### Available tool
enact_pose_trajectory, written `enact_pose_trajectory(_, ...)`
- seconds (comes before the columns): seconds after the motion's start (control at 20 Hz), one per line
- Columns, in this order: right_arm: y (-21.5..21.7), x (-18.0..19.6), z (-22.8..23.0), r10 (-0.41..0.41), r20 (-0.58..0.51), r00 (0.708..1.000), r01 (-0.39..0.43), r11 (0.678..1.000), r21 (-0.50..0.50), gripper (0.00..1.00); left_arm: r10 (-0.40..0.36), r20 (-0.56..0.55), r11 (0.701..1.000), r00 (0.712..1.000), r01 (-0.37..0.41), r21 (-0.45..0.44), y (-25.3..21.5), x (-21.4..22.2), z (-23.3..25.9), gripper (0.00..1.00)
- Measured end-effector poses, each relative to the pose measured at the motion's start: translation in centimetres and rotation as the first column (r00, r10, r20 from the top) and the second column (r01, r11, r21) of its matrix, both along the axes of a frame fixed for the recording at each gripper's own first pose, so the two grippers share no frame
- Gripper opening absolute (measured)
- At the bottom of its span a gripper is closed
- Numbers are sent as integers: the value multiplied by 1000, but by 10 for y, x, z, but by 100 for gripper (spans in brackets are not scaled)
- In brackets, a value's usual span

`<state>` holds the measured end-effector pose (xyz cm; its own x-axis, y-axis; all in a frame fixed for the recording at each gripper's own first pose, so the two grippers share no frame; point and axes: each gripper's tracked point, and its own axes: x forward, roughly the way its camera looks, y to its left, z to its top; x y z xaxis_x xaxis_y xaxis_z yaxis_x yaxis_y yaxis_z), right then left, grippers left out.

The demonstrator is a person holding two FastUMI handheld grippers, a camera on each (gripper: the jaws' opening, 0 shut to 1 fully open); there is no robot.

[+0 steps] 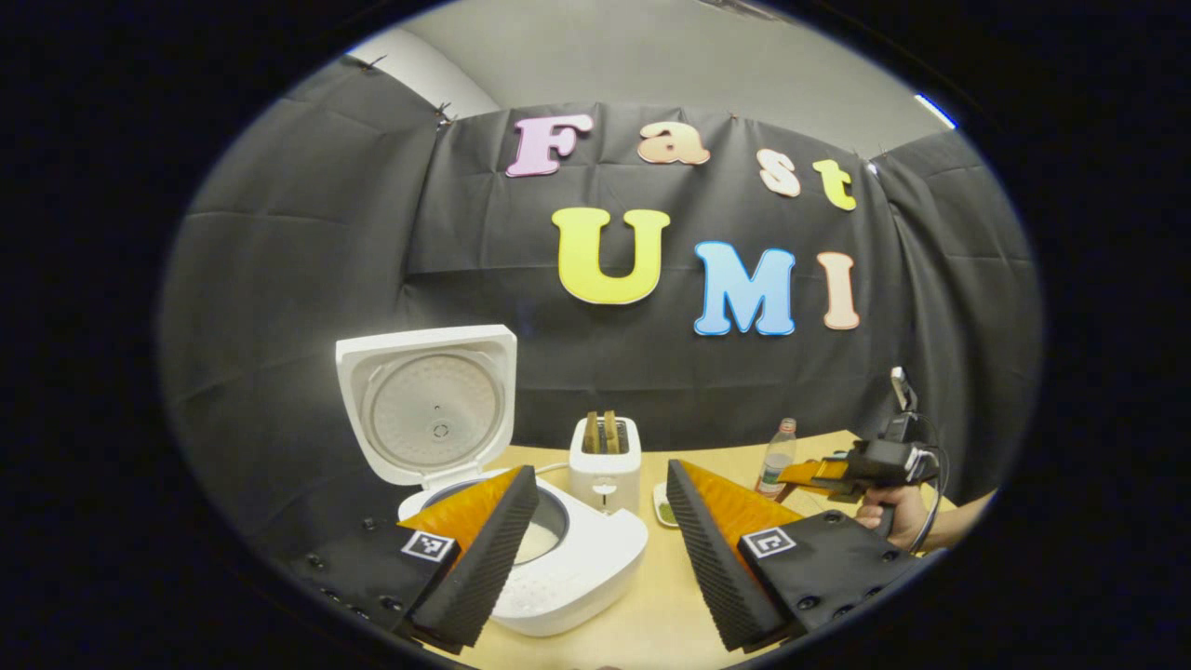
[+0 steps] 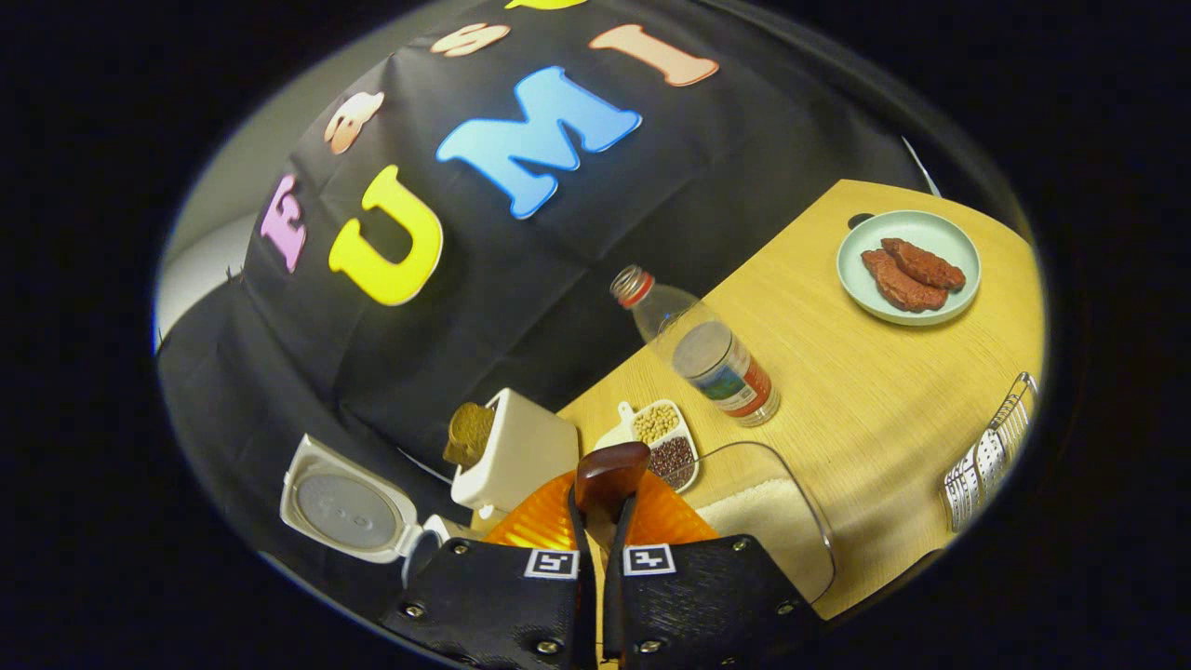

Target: Close the left gripper, press the button to open the rice cooker; take a wooden spoon from the chopstick holder with the right hand, scoop a spoonful of rice and pour it into the rice cooker, then put the wooden spoon back into the chopstick holder.

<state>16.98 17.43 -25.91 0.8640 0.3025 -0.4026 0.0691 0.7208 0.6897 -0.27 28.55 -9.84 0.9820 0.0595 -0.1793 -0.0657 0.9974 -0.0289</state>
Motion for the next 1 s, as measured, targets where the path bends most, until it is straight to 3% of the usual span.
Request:
enact_pose_trajectory(0.2,-36,-1,42,-67,49,997,63,994,89,3,-21,9,1000,1000,21,-9,-12,2,-1,96)
enact_pose_trajectory(0.4,-59,-9,77,-148,61,987,127,956,263,3,-41,27,999,999,41,-7,-23,2,5,94)
enact_pose_trajectory(0.65,-57,-21,118,-138,110,984,98,945,311,3,-56,50,998,997,56,2,-31,-3,14,94)
enact_pose_trajectory(1.0,-22,-23,157,-83,159,984,25,942,334,3,-55,78,998,995,54,13,-22,-16,20,96)
